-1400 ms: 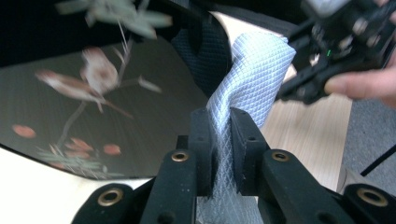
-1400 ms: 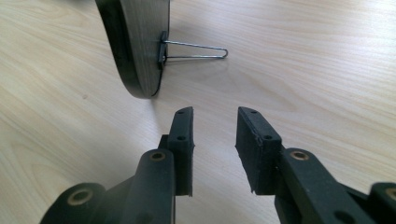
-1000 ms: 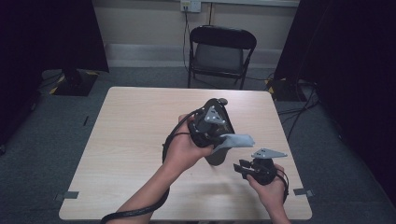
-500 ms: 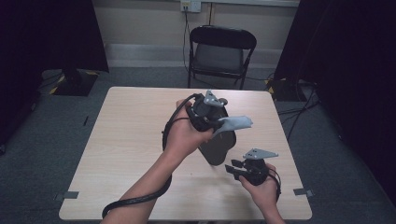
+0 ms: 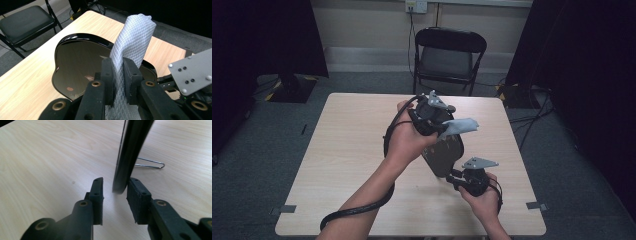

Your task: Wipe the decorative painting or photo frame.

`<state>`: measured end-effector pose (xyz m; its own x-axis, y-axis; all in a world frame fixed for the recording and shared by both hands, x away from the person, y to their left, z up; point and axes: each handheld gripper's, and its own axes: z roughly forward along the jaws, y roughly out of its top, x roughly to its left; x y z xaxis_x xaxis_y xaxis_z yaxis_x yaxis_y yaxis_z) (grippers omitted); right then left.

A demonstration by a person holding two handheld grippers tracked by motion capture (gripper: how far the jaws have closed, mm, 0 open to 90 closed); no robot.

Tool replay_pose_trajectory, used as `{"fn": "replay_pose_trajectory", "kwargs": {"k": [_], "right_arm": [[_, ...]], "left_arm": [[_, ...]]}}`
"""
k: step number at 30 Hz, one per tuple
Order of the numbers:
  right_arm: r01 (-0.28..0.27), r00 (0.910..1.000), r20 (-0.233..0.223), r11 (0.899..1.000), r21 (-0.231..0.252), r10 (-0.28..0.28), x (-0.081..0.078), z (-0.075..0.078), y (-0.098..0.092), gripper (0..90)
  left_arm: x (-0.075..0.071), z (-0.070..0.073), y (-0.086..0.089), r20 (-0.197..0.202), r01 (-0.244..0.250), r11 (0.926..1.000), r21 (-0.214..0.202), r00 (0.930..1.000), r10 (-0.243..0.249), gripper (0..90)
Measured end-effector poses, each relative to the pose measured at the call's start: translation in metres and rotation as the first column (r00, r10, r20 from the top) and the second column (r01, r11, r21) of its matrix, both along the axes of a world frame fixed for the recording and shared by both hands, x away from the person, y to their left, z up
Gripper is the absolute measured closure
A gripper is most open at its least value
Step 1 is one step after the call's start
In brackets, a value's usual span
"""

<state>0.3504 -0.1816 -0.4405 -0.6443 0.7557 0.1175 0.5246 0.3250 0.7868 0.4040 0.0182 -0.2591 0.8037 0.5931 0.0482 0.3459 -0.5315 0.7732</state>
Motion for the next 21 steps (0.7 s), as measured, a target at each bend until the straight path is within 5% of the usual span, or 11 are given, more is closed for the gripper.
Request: {"fn": "replay_pose_trajectory", "kwargs": {"k": [6, 21], "right_arm": [[0.025, 0.9997, -0.001, 1.0, 0.012, -0.025, 0.0044, 0.0003, -0.0006, 77.7], [0.046, 0.9985, -0.031, 0.999, 0.027, -0.046, 0.0036, 0.0015, -0.0056, 79.0]], "left_arm": [[0.0001, -0.0003, -0.0003, 0.002, 0.001, 1.0, -0.002, 1.0, -0.001, 80.1], [0.0085, 0.0023, 0.0022, 0.023, -0.049, 0.9985, -0.026, 0.9985, 0.05, 80.0]]}}
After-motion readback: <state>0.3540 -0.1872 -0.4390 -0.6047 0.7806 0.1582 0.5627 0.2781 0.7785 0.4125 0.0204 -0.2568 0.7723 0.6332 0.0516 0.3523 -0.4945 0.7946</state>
